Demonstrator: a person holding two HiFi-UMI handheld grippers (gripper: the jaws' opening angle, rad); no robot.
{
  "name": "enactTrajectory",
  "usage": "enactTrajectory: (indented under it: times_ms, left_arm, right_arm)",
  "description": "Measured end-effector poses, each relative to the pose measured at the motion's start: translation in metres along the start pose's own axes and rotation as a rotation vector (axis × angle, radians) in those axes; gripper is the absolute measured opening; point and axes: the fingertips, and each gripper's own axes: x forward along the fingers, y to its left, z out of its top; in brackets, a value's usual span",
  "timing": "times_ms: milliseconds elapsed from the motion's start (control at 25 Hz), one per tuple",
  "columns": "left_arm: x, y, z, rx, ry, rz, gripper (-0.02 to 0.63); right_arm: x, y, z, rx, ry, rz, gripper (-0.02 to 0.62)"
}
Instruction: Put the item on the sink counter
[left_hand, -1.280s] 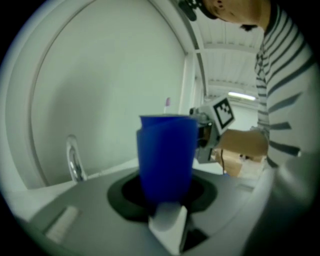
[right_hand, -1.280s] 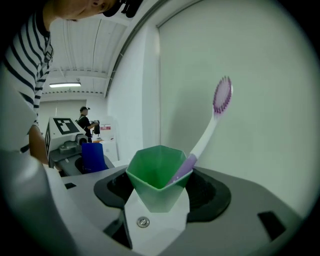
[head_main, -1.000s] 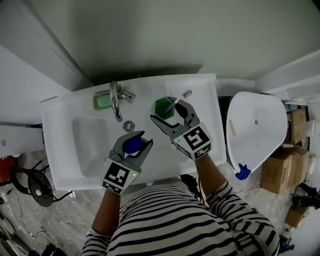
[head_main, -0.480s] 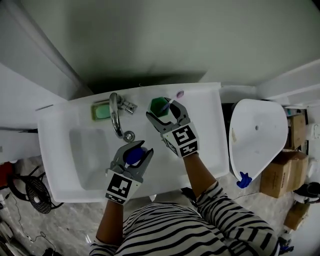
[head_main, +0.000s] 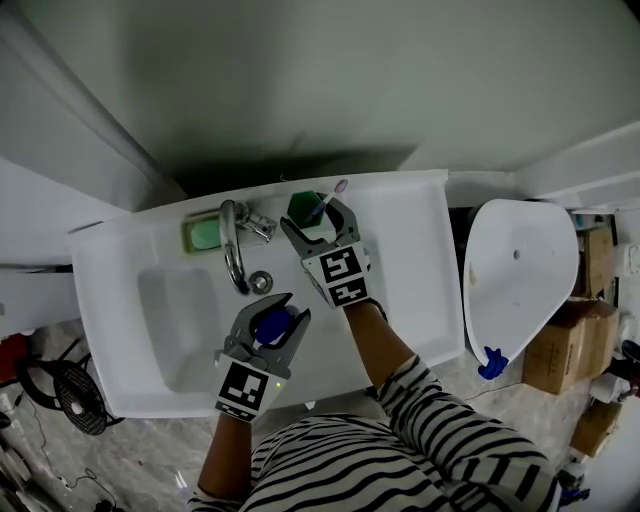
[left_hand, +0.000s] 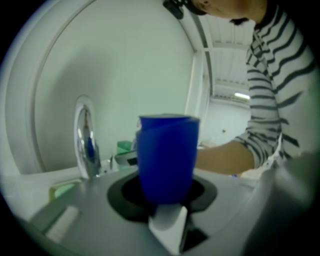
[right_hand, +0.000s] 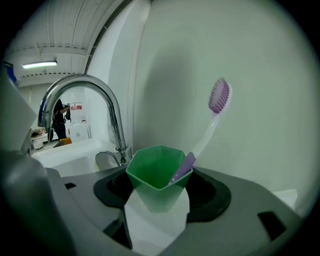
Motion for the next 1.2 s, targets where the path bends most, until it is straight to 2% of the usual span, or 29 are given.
enactTrajectory:
  times_ms: [560, 1200]
  left_arm:
    - [0.002, 0.003, -0.005, -0.002, 0.01, -0.018, 0.137]
    - [0.001, 0.002, -0.006, 0.001, 0.014, -0.013, 0.137]
  right_arm:
    - [0.033, -0.005, -0.026, 0.029, 0.045, -0.053, 0.311]
    - [0.04, -0.008, -0.035, 0.056, 0.054, -0.03, 0.313]
